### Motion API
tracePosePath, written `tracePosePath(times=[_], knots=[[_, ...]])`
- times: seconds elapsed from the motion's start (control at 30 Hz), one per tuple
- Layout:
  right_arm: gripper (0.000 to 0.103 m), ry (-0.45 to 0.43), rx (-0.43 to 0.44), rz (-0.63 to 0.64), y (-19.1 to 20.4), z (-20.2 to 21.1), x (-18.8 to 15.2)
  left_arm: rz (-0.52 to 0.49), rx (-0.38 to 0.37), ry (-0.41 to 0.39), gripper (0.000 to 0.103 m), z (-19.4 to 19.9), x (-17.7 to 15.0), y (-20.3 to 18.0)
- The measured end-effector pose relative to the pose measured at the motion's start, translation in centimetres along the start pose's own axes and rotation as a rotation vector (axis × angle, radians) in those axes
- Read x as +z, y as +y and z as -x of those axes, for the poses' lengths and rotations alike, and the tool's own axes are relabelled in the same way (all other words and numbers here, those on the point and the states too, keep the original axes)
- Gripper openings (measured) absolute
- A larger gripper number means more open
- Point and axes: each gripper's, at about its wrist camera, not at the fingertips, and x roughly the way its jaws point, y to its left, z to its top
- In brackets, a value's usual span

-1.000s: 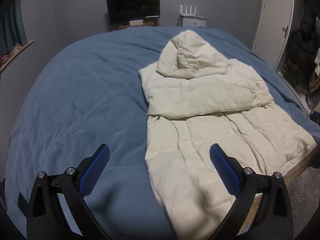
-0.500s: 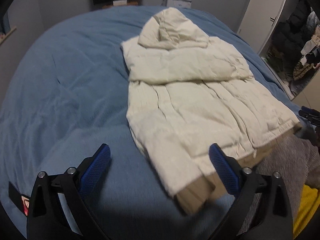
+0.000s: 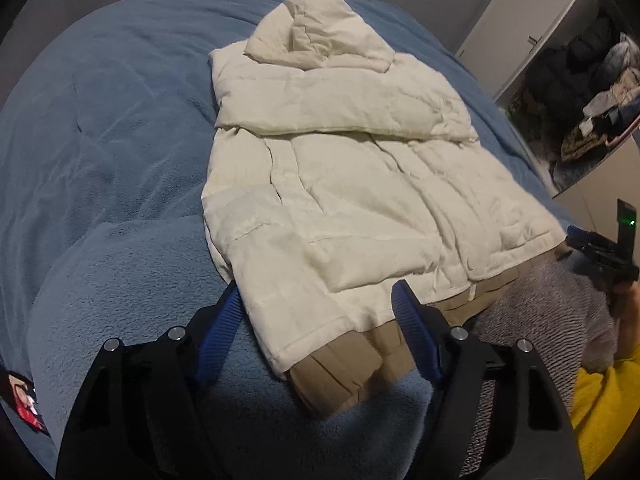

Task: Fold large clothes
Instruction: 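Move both tools to the brown-lined hem and grasp it, then lift the held hem with both tools and fold it over toward the hood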

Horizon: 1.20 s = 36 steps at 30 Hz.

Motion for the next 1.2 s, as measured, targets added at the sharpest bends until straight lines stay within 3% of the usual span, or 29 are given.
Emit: tracePosePath(times=[0.2,0.4,0.43,0.47,0.5,0.6,0.7,0.97,1.2], knots=[[0.064,0.054,0.044,-0.017,0.1,-1.4,-0.8,-0.015,0.011,0.011,0.070,-0.3,-0.5,0.1],[0.064,0.073,0.067,0.002,0.9,-3.9,0.9,-0.020,-0.001,0.010,0.070,-1.5,0.1,0.0],[0.062,0.077,0.069,0.005,0.9,-4.3,1.1,-0.028,0.000,0.008,0.065,-1.7,0.2,-0.1],[0.053,0.083,0.065,0.007,0.9,-4.7,1.3,-0.044,0.024,0.003,0.055,-1.8,0.2,-0.2],[0.044,0.085,0.060,0.012,1.0,-5.0,1.5,-0.057,0.057,-0.002,0.035,-1.8,0.2,-0.1],[0.021,0.027,0.046,0.050,1.5,-4.0,1.8,-0.068,0.053,-0.030,0.024,-1.2,-0.1,0.4],[0.013,-0.039,0.027,0.084,1.9,-2.4,2.4,-0.074,0.048,-0.071,0.020,-0.2,0.2,0.5],[0.009,-0.177,0.007,0.139,2.5,1.1,8.3,-0.098,0.035,-0.167,0.018,2.2,5.7,0.9],[0.009,-0.293,-0.015,0.156,3.0,2.3,17.3,-0.086,0.056,-0.254,0.017,3.0,13.2,2.3]])
